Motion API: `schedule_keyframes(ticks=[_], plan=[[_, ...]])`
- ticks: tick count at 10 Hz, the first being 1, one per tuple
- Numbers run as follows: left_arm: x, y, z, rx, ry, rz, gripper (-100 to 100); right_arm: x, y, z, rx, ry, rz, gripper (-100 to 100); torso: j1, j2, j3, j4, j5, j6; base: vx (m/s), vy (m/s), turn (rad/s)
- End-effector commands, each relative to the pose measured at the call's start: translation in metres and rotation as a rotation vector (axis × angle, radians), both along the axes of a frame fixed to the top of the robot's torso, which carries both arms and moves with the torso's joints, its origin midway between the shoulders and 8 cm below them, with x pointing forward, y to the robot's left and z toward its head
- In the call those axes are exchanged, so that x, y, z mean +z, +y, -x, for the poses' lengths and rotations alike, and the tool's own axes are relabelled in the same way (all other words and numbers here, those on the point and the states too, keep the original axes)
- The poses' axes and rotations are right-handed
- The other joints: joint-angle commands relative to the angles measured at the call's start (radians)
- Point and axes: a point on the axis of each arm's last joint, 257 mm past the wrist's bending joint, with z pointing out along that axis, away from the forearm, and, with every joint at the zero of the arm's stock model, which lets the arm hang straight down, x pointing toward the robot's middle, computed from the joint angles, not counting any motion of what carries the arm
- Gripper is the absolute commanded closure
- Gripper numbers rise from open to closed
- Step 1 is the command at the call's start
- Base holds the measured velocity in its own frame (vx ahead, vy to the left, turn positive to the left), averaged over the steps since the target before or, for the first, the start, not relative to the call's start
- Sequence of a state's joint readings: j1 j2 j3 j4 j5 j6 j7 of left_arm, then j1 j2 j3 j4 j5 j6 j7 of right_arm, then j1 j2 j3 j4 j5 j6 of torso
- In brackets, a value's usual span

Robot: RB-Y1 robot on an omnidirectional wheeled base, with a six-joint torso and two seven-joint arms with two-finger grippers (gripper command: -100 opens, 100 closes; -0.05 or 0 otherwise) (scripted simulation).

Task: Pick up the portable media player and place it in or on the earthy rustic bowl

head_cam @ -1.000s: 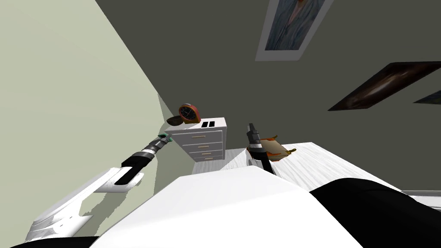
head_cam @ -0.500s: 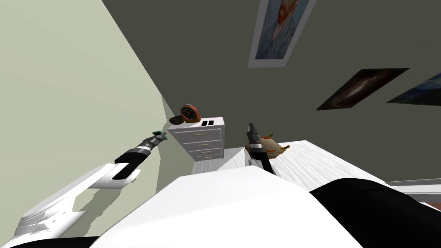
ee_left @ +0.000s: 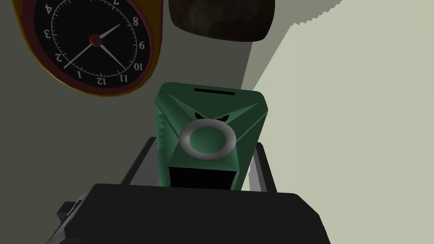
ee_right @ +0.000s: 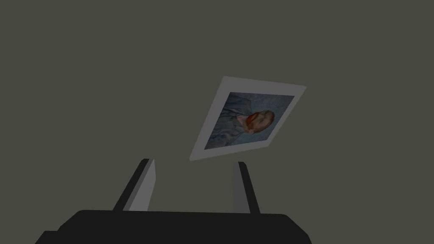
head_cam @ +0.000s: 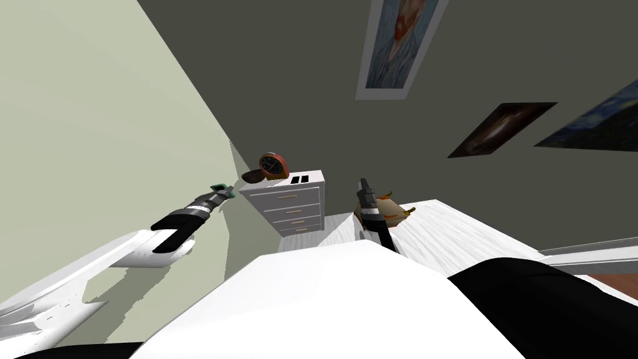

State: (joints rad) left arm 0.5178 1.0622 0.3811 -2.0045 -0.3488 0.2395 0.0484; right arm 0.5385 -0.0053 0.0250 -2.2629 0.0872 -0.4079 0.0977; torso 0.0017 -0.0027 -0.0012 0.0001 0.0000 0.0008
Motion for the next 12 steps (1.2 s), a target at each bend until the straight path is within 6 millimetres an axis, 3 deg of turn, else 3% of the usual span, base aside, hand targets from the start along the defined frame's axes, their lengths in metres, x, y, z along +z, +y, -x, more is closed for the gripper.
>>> schedule_keyframes(ticks=[1,5,12], plan=[[0.01,0.003,-0.002,0.007,-0.004,0.003,100,0.0,0.0,0.0,0.0,0.0,0.0,0,0.0,0.0,0.0,0.0,0.0,0.0,0.042,0.038,-0.068],[0.03,0.006,-0.009,0.009,-0.006,0.018,100,0.0,0.0,0.0,0.0,0.0,0.0,0,0.003,-0.003,-0.001,0.0,0.001,0.001,0.071,0.083,-0.087],[0.051,-0.012,-0.023,-0.04,0.021,0.062,100,0.0,0.0,0.0,0.0,0.0,0.0,0,0.005,-0.013,-0.007,-0.003,0.002,0.003,0.167,0.127,-0.1]])
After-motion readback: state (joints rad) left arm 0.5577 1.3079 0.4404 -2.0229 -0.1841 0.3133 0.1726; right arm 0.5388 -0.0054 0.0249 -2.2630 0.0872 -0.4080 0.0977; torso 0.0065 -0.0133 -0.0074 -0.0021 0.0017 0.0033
